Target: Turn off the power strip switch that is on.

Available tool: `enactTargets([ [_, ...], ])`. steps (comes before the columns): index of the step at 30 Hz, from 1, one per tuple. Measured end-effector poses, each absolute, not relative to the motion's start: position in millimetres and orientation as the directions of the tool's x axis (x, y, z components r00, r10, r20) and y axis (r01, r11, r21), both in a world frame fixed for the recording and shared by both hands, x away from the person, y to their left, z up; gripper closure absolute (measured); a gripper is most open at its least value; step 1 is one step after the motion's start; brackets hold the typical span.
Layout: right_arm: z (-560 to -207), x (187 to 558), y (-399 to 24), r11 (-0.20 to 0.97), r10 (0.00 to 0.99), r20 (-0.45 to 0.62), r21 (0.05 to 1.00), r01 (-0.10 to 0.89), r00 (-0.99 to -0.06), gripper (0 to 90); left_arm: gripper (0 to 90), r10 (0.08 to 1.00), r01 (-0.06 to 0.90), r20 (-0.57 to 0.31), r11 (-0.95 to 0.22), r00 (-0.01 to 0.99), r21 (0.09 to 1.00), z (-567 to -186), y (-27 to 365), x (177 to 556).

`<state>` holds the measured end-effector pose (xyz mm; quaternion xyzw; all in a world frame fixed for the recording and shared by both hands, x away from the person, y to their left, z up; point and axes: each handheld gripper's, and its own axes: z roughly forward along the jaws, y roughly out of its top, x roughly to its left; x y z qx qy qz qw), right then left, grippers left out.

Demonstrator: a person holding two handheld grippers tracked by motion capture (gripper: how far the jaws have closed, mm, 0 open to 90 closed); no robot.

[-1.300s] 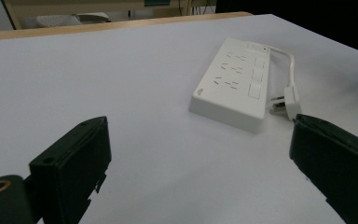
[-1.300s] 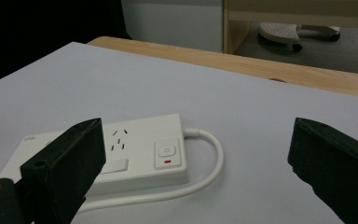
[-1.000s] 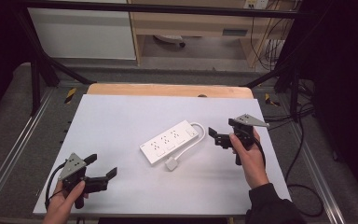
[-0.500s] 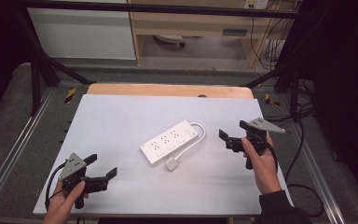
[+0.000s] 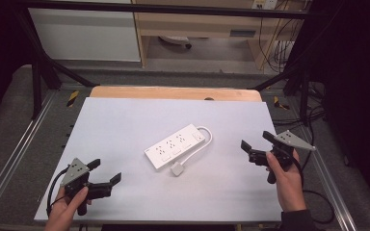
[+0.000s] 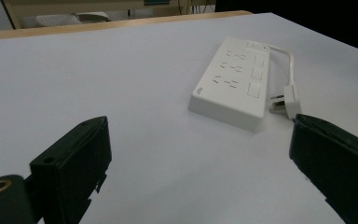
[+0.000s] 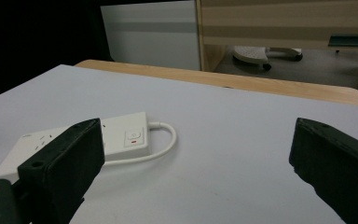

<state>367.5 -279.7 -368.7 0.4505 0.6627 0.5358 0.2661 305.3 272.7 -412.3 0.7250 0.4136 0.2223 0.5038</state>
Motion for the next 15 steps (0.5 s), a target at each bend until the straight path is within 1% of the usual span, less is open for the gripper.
enactTargets([
  [9, -380, 354, -290, 0.023, 0.898, 0.108, 0.957, 0.290, -0.426, 1.6, 5.4, 0.823, 0.373, -0.093, -0.150, 0.560, 0.915, -412, 273, 305],
  [15, -389, 348, -296, 0.026, 0.908, 0.103, 0.954, 0.300, -0.407, 1.6, 5.4, 0.823, 0.373, -0.093, -0.150, 0.560, 0.916, -412, 273, 305],
])
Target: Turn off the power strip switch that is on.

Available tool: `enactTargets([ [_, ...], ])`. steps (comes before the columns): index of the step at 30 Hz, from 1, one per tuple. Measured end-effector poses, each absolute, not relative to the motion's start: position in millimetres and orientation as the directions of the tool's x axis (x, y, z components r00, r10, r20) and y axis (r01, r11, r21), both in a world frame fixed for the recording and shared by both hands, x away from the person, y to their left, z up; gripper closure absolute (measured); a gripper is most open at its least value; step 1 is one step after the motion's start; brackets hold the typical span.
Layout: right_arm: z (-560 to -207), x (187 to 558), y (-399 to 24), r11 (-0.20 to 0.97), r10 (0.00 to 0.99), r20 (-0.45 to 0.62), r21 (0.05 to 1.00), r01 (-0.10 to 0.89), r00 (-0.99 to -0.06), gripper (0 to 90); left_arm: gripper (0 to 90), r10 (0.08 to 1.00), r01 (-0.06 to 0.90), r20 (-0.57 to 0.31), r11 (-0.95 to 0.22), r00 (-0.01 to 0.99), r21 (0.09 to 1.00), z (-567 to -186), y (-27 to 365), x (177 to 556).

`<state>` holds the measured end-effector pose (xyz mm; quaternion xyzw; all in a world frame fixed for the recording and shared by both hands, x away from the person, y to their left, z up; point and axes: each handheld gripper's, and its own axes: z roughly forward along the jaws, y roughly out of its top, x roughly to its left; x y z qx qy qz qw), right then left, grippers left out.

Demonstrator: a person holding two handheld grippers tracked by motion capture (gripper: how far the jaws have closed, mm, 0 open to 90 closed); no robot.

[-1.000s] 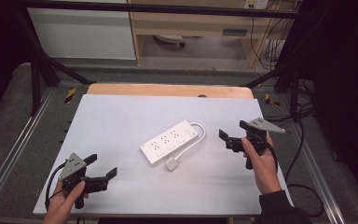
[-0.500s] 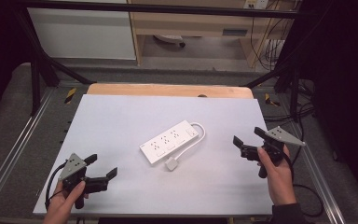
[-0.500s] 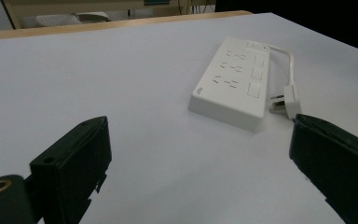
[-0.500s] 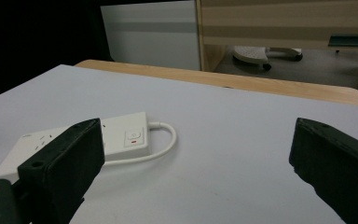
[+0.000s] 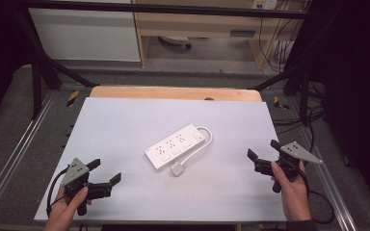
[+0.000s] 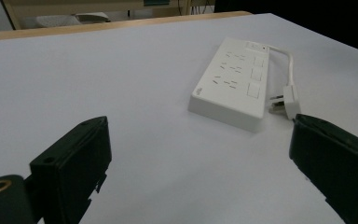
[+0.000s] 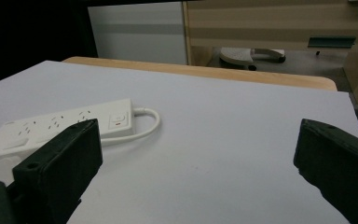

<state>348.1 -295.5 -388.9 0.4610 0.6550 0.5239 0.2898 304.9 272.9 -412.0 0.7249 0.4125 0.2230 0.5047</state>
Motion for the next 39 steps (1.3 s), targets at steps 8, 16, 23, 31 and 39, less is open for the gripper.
enactTargets([
  [8, -405, 343, -297, 0.045, 0.911, 0.090, 0.948, 0.315, -0.403, 2.4, 5.4, 0.823, 0.372, -0.092, -0.151, 0.561, 0.916, -412, 273, 305],
  [16, -421, 344, -293, 0.061, 0.903, 0.096, 0.936, 0.347, -0.419, 2.4, 5.4, 0.822, 0.373, -0.094, -0.151, 0.562, 0.916, -412, 273, 305],
  [23, -435, 350, -286, 0.064, 0.890, 0.122, 0.921, 0.385, -0.439, 2.8, 5.4, 0.820, 0.376, -0.091, -0.158, 0.565, 0.913, -412, 272, 303],
  [31, -448, 365, -267, 0.137, 0.869, 0.105, 0.888, 0.439, -0.484, 2.8, 5.4, 0.818, 0.387, -0.096, -0.163, 0.567, 0.907, -413, 272, 303],
  [39, -453, 384, -250, 0.185, 0.883, 0.066, 0.861, 0.473, -0.464, 3.2, 5.4, 0.817, 0.386, -0.094, -0.165, 0.569, 0.908, -413, 272, 304],
])
